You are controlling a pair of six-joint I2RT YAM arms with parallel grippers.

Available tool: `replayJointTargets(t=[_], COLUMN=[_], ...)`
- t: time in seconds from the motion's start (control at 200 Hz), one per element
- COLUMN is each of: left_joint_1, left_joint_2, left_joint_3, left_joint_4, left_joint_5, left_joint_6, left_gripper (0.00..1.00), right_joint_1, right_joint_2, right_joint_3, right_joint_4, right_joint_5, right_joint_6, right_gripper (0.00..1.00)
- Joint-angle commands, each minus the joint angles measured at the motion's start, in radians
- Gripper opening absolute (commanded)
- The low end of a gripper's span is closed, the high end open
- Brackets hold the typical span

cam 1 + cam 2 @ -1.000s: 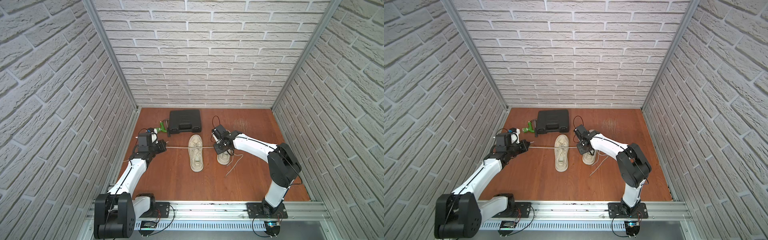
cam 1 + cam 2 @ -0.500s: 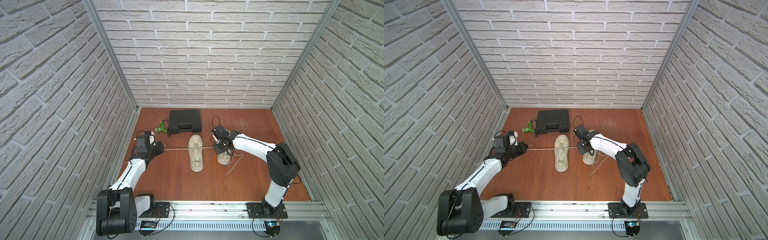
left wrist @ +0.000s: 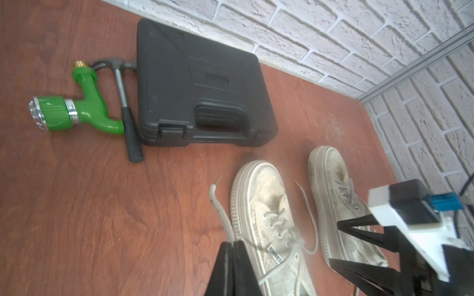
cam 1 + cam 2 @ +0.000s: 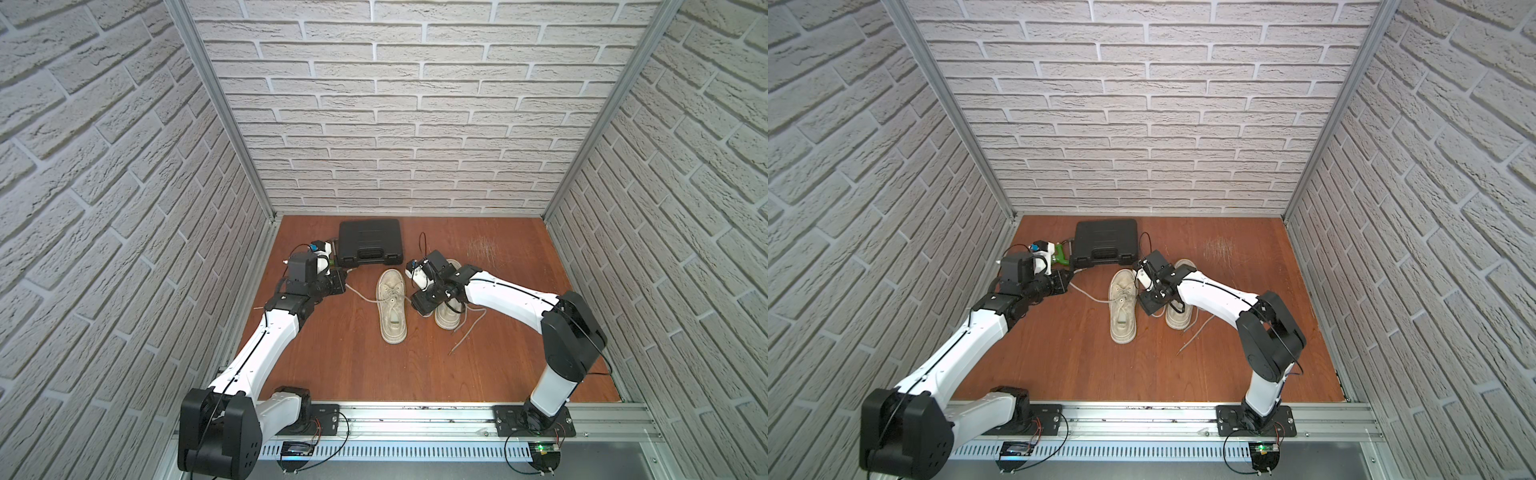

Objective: Tie the shoes
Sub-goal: Tie the shoelace on the shoe, then wrap the shoelace around the shoelace.

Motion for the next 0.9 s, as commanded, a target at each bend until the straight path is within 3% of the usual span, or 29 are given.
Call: replayJointTargets(t=[0.0, 0.305, 0.545, 0.725, 0.895], left_joint_1=[-0.016, -0.025, -0.028, -0.028, -0.028], left_joint_2=[-0.021, -0.026, -0.033, -0.039, -0.048], left_joint_3=[0.038, 0.055, 0.052, 0.049, 0.044], left_joint_4=[-0.008, -0.015, -0.022, -0.027, -0.041], left_joint_5=[-0.012, -0.019, -0.026, -0.033, -0.048], left_joint_6=[-0.005, -0.027, -0.029, -0.029, -0.024], left_gripper=[0.0, 0.0, 0.0, 0.0, 0.0], right_joint_1=[0.016, 0.118, 0.132, 0.132, 0.131], right_joint_2=[-0.042, 0.206, 0.284, 0.292, 0.275], right_joint_3=[0.028, 0.273, 0.291, 0.284, 0.277], right_joint_4=[0.152, 0.177, 0.19, 0.176, 0.161], right_joint_5=[-0.178, -0.278, -0.278, -0.259, -0.217], right_joint_6=[-0.075, -0.135, -0.114, -0.111, -0.115], right_gripper=[0.7, 0.65, 0.57, 0.45, 0.18])
